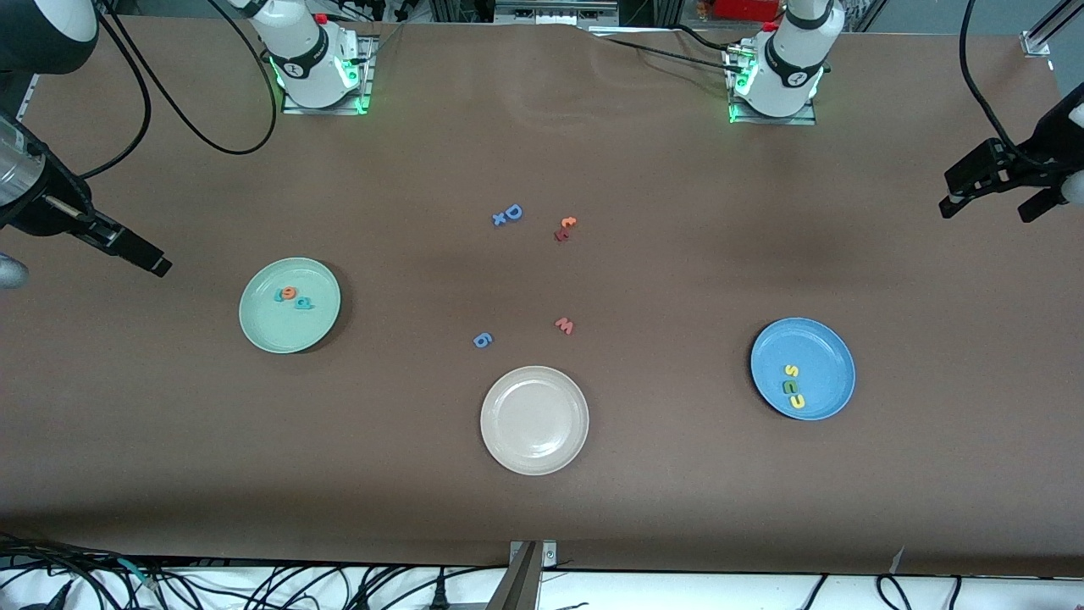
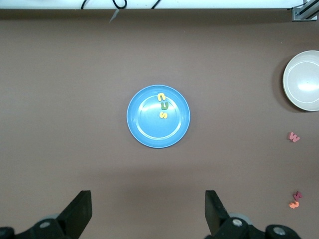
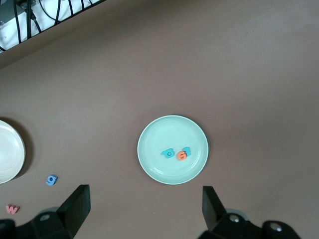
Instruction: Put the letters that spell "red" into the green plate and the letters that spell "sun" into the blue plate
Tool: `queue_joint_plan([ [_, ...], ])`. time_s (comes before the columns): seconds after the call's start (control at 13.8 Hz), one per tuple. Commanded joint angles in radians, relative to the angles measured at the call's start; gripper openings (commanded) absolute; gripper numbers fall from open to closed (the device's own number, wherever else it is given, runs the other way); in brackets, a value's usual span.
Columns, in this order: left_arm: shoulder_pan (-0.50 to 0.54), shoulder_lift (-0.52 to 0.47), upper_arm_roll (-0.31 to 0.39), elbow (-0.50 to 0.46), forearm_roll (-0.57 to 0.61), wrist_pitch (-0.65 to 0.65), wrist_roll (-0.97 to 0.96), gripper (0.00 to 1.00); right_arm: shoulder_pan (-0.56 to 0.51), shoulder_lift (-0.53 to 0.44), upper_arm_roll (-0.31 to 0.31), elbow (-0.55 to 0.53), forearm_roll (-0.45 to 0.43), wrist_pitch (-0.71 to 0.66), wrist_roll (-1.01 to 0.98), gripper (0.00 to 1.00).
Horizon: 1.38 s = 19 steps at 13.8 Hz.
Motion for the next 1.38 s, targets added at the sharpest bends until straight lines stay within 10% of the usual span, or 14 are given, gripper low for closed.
queue_joint_plan([
  [0.0,-0.008,0.024,0.004,0.031,-0.021,-0.003,0.023,1.0,-0.005,-0.039,-0.001,-0.04,0.018,0.001,-0.018,0.99],
  [1.31,0.006,0.128,-0.01,0.116,-0.02,-0.164,0.022,1.0,-0.005,-0.05,0.002,-0.052,0.057,0.053,-0.019,0.99],
])
